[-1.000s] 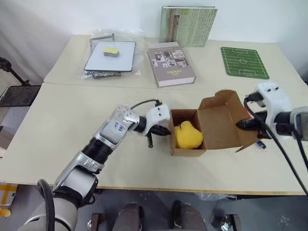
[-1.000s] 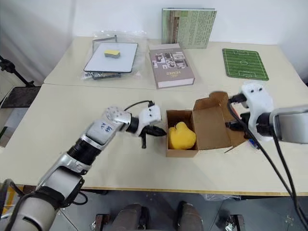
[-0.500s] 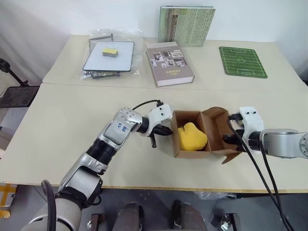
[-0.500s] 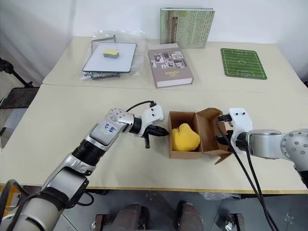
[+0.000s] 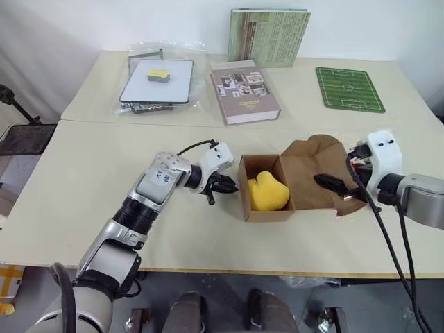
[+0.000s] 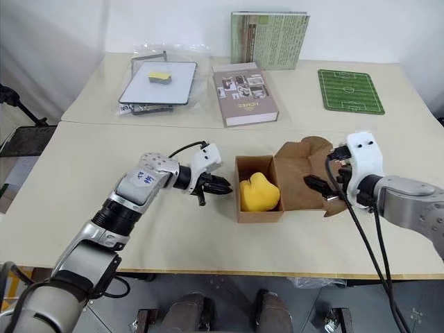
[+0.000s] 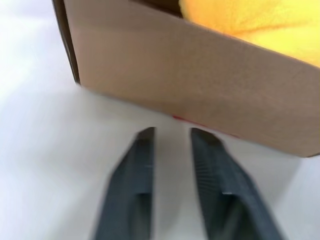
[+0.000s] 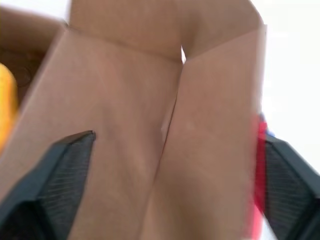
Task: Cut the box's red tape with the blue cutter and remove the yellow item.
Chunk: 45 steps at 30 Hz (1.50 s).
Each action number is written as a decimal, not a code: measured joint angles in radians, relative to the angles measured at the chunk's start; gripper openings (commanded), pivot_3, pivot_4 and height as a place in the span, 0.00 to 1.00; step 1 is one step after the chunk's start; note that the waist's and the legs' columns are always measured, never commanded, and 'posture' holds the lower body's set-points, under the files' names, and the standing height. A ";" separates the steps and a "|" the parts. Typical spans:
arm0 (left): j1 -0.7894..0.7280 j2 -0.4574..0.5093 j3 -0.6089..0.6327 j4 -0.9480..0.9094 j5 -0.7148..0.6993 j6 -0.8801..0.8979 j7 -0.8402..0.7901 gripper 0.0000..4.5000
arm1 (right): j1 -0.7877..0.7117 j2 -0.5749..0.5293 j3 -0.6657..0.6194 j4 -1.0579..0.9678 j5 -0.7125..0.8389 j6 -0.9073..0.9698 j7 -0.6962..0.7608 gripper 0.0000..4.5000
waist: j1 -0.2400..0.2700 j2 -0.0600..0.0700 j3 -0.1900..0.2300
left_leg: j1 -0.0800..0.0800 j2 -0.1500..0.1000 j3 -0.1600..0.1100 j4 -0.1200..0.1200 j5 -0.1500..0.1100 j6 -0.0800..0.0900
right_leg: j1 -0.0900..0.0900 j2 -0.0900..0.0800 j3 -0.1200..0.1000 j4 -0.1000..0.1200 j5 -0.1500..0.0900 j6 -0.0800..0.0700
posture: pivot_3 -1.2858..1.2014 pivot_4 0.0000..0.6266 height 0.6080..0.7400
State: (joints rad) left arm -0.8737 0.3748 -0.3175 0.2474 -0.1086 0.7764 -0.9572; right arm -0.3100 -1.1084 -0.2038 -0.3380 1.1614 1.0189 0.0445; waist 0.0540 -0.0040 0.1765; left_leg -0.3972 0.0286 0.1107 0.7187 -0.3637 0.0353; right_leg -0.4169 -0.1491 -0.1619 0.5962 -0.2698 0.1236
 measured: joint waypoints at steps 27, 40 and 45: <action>-0.183 -0.148 -0.290 0.087 0.167 -0.325 -0.128 0.74 | 0.301 0.047 -0.466 -0.222 -0.166 0.001 0.462 1.00 | -0.003 0.000 0.000 | 0.009 0.000 0.003 0.000 0.000 0.000 | 0.004 0.000 0.005 0.002 0.000 0.000 | 0.52 0.24 1.00; -0.184 -0.165 -0.201 0.113 0.133 -0.296 -0.161 0.02 | 0.328 0.065 -0.491 -0.247 -0.170 0.008 0.462 1.00 | -0.003 0.000 0.000 | 0.010 0.000 -0.003 0.001 0.000 0.001 | 0.004 0.000 0.007 0.005 0.001 -0.001 | 0.52 0.24 1.00; -0.180 -0.170 -0.103 0.044 0.056 -0.259 -0.161 0.02 | 0.329 0.065 -0.491 -0.244 -0.175 -0.001 0.511 1.00 | -0.002 0.000 0.000 | 0.010 0.000 -0.004 0.001 0.000 0.001 | 0.004 0.000 0.007 0.005 0.001 -0.001 | 0.52 0.24 1.00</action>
State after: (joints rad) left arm -1.0542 0.2051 -0.4201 0.2910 -0.0524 0.5175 -1.1181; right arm 0.0187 -1.0431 -0.6949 -0.5820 0.9864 1.0177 0.5557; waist 0.0515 -0.0035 0.1763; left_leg -0.3877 0.0288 0.1070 0.7199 -0.3635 0.0360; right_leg -0.4128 -0.1493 -0.1551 0.6013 -0.2689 0.1222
